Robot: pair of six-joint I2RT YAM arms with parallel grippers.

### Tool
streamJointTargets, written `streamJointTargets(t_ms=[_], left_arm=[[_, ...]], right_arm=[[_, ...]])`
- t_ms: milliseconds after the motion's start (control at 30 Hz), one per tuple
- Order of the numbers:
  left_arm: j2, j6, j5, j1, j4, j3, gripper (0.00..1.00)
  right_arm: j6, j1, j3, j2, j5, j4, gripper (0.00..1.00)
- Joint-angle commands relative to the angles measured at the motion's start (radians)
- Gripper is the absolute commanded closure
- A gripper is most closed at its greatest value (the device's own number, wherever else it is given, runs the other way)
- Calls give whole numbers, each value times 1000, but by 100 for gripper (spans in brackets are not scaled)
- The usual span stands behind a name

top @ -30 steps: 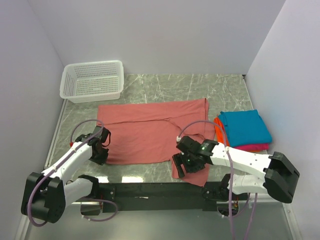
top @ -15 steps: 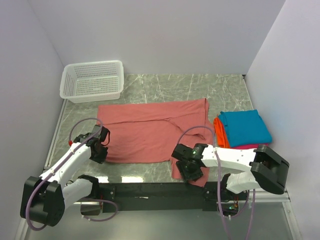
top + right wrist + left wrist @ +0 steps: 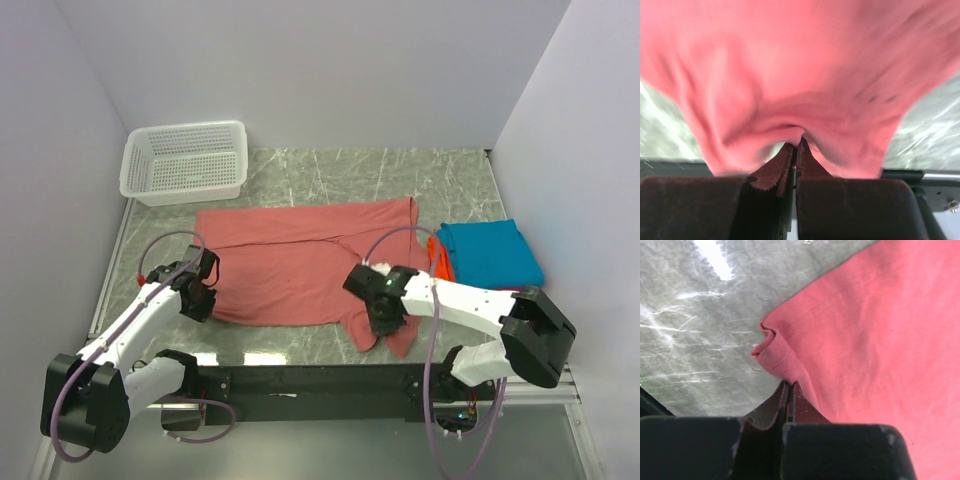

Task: Fold and stack the t-shirts
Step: Fold the tshirt

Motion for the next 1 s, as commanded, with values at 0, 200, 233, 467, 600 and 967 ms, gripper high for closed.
streamJointTargets(t_ms=[0,200,233,467,600,967], left_arm=[[6,34,8,10,39,50,99],[75,68,8,28,71,125,99],[83,73,11,30,74,135,99],[141,105,6,68,88,198,99],[170,126,8,80,112,237,99],[357,172,-34,109,166,389,99]], right_arm=[[-48,-103,82,-55,126,-18,100],[-175,-195,207,-64,155,-5,100],[-201,-220,240,-59,152,-4,100],[-308,-300,389,14,196,35,100],[-361,-333,472,80,212,39,100],[-425,-419,636,244,212,84,100]])
